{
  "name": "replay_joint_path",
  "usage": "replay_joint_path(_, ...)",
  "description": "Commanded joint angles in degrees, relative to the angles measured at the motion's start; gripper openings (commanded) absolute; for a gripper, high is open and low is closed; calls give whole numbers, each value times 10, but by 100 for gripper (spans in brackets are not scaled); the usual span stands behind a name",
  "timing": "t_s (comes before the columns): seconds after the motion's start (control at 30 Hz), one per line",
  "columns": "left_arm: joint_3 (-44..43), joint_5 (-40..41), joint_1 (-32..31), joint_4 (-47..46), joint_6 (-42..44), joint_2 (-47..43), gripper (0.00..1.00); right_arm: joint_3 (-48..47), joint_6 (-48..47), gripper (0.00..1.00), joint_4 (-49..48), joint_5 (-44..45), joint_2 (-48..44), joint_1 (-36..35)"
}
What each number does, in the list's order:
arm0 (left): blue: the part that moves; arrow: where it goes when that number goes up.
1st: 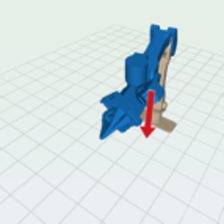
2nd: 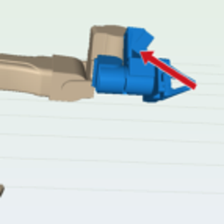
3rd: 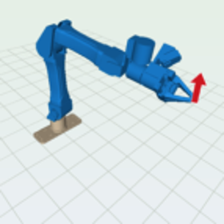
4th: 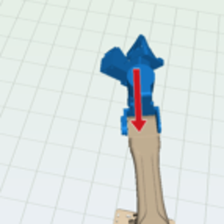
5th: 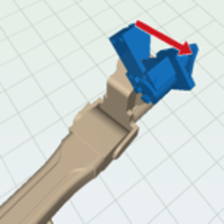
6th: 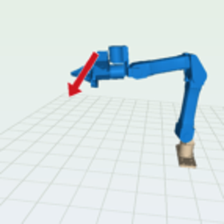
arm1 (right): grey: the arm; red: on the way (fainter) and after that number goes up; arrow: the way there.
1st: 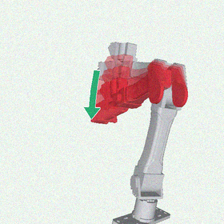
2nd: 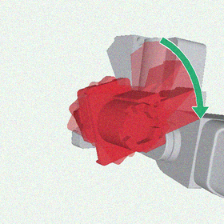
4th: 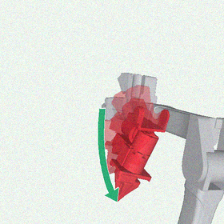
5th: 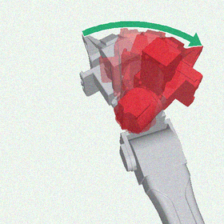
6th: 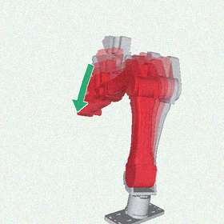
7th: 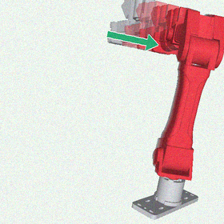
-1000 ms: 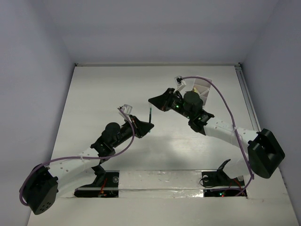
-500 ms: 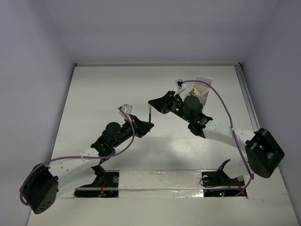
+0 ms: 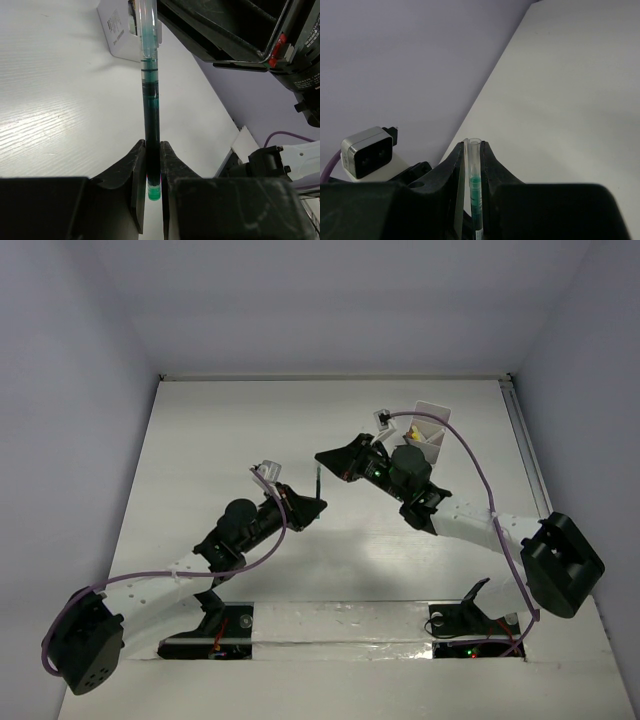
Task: Sort the stationery into containers
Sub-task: Close the pen cap on the pen.
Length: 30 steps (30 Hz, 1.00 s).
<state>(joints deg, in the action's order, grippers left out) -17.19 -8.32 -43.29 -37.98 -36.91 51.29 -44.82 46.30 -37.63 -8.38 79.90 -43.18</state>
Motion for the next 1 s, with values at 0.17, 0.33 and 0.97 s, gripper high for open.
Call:
replay_joint_path(0.17,-50,21,3,-16,25,-14,0,3,-13,0,11,6,-6,-21)
replay_joint_path(0.33,-56,18,3,-4,30,-14,0,-11,-38,0,51,2,-9,-21)
replay_joint_path(0.97,-90,32,28,55,71,-48,0,-31,-86,0,150,-39,-9,-31)
